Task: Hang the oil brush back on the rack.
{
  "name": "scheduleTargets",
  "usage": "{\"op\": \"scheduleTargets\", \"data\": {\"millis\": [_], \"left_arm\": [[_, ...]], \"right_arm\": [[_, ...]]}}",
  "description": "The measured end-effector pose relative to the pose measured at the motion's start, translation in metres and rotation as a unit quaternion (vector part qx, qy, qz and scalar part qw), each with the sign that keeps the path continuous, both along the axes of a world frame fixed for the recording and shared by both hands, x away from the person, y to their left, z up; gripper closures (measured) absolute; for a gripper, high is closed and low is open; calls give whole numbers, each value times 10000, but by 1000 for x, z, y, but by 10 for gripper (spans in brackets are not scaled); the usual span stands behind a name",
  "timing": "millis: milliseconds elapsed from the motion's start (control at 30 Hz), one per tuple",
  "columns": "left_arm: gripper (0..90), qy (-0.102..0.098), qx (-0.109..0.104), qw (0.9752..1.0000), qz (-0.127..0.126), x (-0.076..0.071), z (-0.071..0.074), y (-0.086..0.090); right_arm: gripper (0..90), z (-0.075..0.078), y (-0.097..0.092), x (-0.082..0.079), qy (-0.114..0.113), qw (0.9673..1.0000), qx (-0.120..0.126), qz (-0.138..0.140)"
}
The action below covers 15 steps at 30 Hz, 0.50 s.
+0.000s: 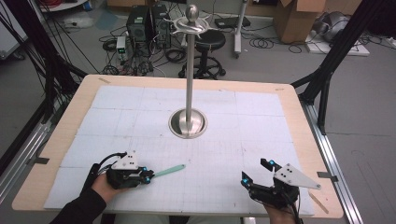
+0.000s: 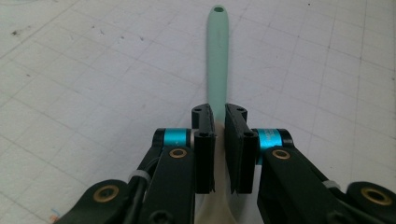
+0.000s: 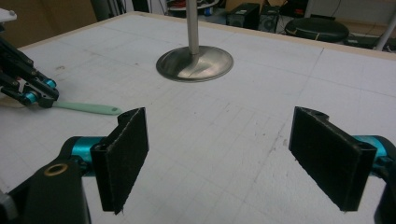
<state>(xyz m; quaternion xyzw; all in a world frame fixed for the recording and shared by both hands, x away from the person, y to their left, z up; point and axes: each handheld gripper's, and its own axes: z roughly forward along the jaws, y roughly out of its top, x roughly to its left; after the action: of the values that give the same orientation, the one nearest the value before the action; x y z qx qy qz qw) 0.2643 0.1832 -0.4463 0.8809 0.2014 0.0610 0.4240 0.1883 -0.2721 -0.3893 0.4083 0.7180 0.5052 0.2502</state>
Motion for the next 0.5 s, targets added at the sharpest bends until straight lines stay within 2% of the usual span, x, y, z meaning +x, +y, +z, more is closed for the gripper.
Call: {"op": "scheduleTargets", "data": {"millis": [167, 300, 333, 400, 433, 467, 500], "left_arm": [[822, -20, -180, 9998, -21, -1, 4, 3], [823, -15, -510, 9987, -20, -2, 8, 6], [822, -15, -510, 9987, -20, -2, 8, 6], [822, -19, -928, 9957, -27, -4, 13, 10], [822, -31, -1016, 9948, -40, -4, 14, 10], [822, -31, -1016, 9948, -40, -4, 14, 10], [822, -50, -1199, 9928, -52, -5, 16, 12]], "right_arm": [[185, 0, 0, 0, 2, 10000, 6, 3], [185, 0, 0, 0, 8, 10000, 45, 27], [185, 0, 0, 0, 8, 10000, 45, 27], [185, 0, 0, 0, 4, 9999, 96, 96], [191, 1, 0, 0, 17, 9998, 138, 145], [191, 1, 0, 0, 17, 9998, 138, 145], [198, 1, 1, 0, 6, 9995, 181, 251]]}}
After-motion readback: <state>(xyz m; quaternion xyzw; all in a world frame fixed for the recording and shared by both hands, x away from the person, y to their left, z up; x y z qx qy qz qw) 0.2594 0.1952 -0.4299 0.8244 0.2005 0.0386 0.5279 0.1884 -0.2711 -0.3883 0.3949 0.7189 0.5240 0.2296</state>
